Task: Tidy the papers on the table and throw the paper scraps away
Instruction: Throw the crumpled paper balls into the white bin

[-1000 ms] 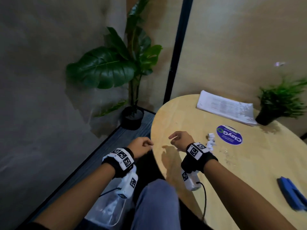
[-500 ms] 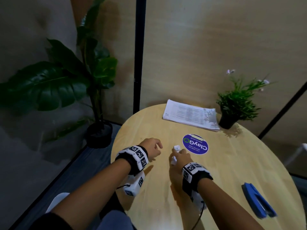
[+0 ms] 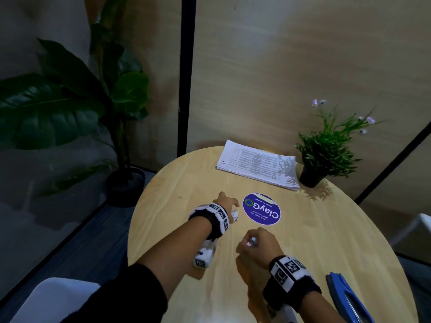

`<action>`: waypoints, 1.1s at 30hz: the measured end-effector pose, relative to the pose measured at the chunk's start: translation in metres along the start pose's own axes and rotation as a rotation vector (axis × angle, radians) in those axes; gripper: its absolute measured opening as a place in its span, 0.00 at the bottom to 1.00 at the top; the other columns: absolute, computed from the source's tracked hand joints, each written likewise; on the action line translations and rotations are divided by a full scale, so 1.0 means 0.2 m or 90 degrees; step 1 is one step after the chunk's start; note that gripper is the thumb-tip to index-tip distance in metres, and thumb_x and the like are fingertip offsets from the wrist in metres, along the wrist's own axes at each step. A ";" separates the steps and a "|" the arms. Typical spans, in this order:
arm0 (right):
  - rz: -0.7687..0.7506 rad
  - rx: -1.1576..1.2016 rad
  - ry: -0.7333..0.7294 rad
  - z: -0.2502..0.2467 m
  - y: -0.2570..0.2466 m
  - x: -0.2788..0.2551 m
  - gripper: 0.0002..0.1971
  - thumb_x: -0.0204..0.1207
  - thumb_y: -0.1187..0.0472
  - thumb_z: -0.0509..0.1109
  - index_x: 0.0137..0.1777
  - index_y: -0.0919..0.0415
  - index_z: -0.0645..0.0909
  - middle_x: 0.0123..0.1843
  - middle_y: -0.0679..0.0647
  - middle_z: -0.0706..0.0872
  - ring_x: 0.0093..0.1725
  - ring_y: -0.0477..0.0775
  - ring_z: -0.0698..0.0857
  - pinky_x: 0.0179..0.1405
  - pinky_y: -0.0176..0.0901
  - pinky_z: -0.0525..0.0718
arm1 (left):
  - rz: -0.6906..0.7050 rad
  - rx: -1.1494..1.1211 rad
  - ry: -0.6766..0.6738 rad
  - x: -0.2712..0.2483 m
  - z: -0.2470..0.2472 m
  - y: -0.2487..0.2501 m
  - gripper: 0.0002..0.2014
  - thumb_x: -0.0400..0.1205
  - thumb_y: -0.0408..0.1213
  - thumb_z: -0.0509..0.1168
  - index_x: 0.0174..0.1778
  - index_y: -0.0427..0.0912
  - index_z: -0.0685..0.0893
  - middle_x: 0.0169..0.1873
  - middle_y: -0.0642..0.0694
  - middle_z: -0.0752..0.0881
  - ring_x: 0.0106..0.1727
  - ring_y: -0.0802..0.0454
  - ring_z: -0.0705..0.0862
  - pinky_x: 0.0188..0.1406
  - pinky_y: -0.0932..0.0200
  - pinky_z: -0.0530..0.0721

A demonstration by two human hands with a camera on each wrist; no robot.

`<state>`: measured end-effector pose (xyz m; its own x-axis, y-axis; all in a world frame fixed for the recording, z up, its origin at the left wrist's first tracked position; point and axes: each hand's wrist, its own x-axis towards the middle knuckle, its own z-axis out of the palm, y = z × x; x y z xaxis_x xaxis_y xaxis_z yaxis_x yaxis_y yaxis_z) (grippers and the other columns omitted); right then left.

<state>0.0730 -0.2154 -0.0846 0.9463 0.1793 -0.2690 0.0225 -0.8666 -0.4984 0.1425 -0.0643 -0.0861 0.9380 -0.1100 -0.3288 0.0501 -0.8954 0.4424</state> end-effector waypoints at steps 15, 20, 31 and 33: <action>-0.031 0.045 -0.027 -0.03 -0.03 -0.07 0.13 0.71 0.64 0.72 0.29 0.49 0.79 0.38 0.45 0.83 0.42 0.45 0.80 0.45 0.34 0.77 | 0.039 0.074 -0.018 -0.14 -0.05 -0.13 0.05 0.79 0.35 0.59 0.38 0.41 0.75 0.36 0.36 0.77 0.36 0.42 0.74 0.33 0.58 0.70; -0.096 0.062 -0.046 0.06 -0.35 -0.09 0.14 0.67 0.66 0.72 0.28 0.46 0.80 0.34 0.51 0.85 0.36 0.52 0.84 0.44 0.47 0.86 | -0.007 0.006 0.071 -0.47 -0.20 -0.43 0.11 0.81 0.40 0.60 0.48 0.37 0.84 0.49 0.36 0.86 0.42 0.42 0.78 0.39 0.58 0.74; -0.287 0.017 -0.188 0.51 -1.19 -0.22 0.09 0.64 0.63 0.80 0.39 0.56 0.82 0.39 0.54 0.82 0.38 0.53 0.82 0.47 0.50 0.88 | -0.175 -0.025 0.107 -1.26 -0.38 -1.14 0.15 0.82 0.45 0.61 0.58 0.40 0.84 0.55 0.39 0.87 0.58 0.42 0.83 0.51 0.57 0.79; -0.301 -0.032 -0.201 0.58 -1.30 -0.26 0.13 0.64 0.63 0.80 0.42 0.56 0.78 0.44 0.54 0.80 0.42 0.52 0.80 0.46 0.47 0.85 | -0.190 -0.022 0.098 -1.36 -0.35 -1.21 0.15 0.82 0.45 0.63 0.58 0.38 0.81 0.55 0.38 0.85 0.58 0.41 0.82 0.49 0.57 0.77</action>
<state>-0.0195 0.0545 -0.0366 0.6877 0.6766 -0.2632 0.4430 -0.6783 -0.5862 -0.1014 0.2131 -0.0462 0.9210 0.2235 -0.3190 0.3391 -0.8630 0.3744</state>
